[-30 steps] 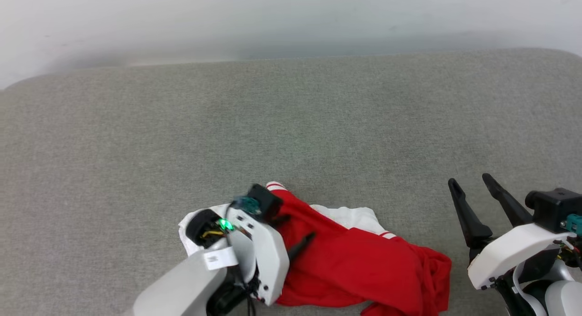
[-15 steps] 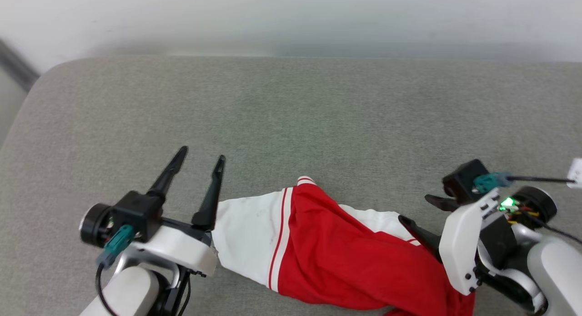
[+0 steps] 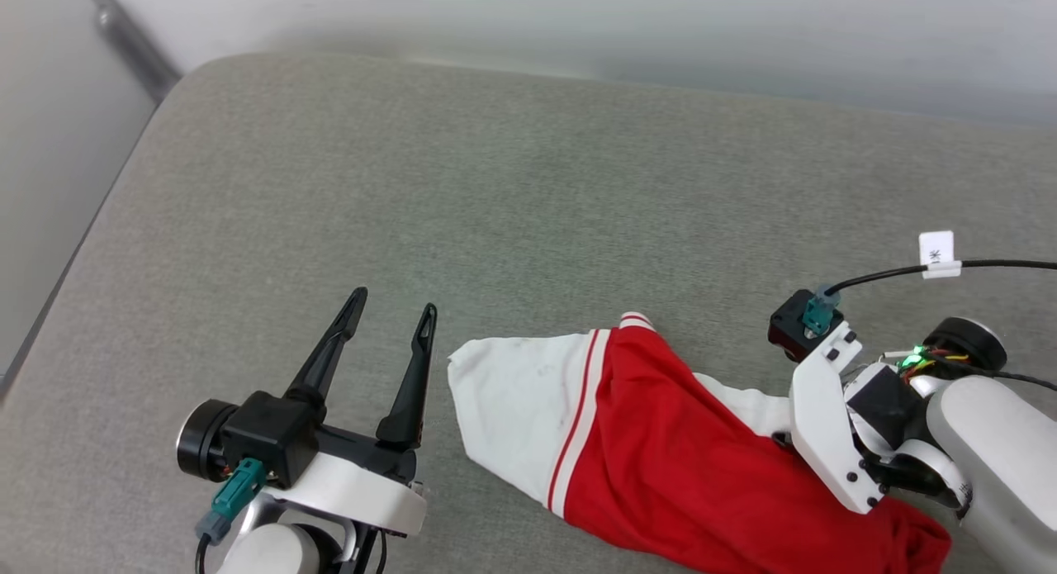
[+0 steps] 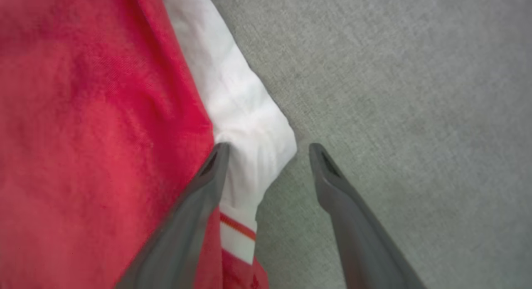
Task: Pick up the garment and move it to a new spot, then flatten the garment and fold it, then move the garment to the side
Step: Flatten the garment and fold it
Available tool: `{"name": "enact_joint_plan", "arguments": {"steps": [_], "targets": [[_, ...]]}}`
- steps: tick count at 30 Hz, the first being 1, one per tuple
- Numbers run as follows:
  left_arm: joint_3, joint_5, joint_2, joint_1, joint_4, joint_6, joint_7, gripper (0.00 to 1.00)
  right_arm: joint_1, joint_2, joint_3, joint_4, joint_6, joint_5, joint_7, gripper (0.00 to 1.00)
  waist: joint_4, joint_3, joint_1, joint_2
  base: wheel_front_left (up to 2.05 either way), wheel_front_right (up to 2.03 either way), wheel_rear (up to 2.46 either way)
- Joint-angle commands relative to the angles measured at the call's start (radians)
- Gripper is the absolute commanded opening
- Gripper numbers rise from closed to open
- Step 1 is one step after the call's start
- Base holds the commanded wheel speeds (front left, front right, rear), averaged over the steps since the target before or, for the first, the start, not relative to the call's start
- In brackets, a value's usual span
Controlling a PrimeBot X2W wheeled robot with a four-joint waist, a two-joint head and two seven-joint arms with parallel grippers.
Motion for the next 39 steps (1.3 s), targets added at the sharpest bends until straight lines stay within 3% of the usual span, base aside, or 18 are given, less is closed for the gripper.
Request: {"name": "enact_joint_plan", "arguments": {"steps": [1, 14, 15, 16, 20, 26, 32, 39], "targets": [[0.008, 0.008, -0.006, 0.013, 0.002, -0.007, -0.002, 1.00, -0.016, -0.005, 0.011, 0.017, -0.001, 0.002, -0.004, 1.00, 0.016, 0.009, 0.0000, 0.0000, 0.00, 0.00, 0.00], [0.078, 0.080, -0.094, 0.021, 0.005, -0.087, -0.002, 1.00, -0.014, -0.011, 0.164, 0.209, -0.001, 0.034, -0.029, 1.00, 0.079, 0.069, 0.0000, 0.0000, 0.00, 0.00, 0.00], [0.082, 0.083, -0.100, 0.021, 0.006, -0.094, -0.002, 1.00, -0.008, -0.010, 0.171, 0.221, -0.001, 0.040, -0.029, 0.29, 0.081, 0.071, 0.0000, 0.0000, 0.00, 0.00, 0.00], [0.088, 0.089, -0.105, 0.022, 0.007, -0.097, -0.002, 1.00, -0.001, -0.009, 0.178, 0.231, -0.001, 0.046, -0.031, 0.00, 0.082, 0.073, 0.0000, 0.0000, 0.00, 0.00, 0.00], [0.110, 0.103, -0.121, 0.028, 0.017, -0.112, -0.003, 1.00, 0.002, -0.005, 0.174, 0.246, -0.001, 0.075, -0.055, 0.00, 0.076, 0.069, 0.0000, 0.0000, 0.00, 0.00, 0.00], [0.150, 0.122, -0.131, 0.041, 0.022, -0.131, -0.003, 1.00, -0.039, -0.024, 0.088, 0.250, -0.002, 0.096, -0.144, 0.00, 0.040, 0.041, 0.0000, 0.0000, 0.00, 0.00, 0.00], [0.173, 0.141, -0.145, 0.050, 0.020, -0.148, -0.003, 1.00, -0.052, -0.061, -0.041, 0.284, -0.001, 0.080, -0.251, 0.00, 0.004, 0.034, 0.0000, 0.0000, 0.00, 0.00, 0.00], [0.200, 0.157, -0.163, 0.052, 0.022, -0.165, -0.003, 1.00, -0.043, -0.088, -0.253, 0.431, -0.001, -0.002, -0.393, 0.00, -0.020, 0.040, 0.0000, 0.0000, 0.00, 0.00, 0.00]]}}
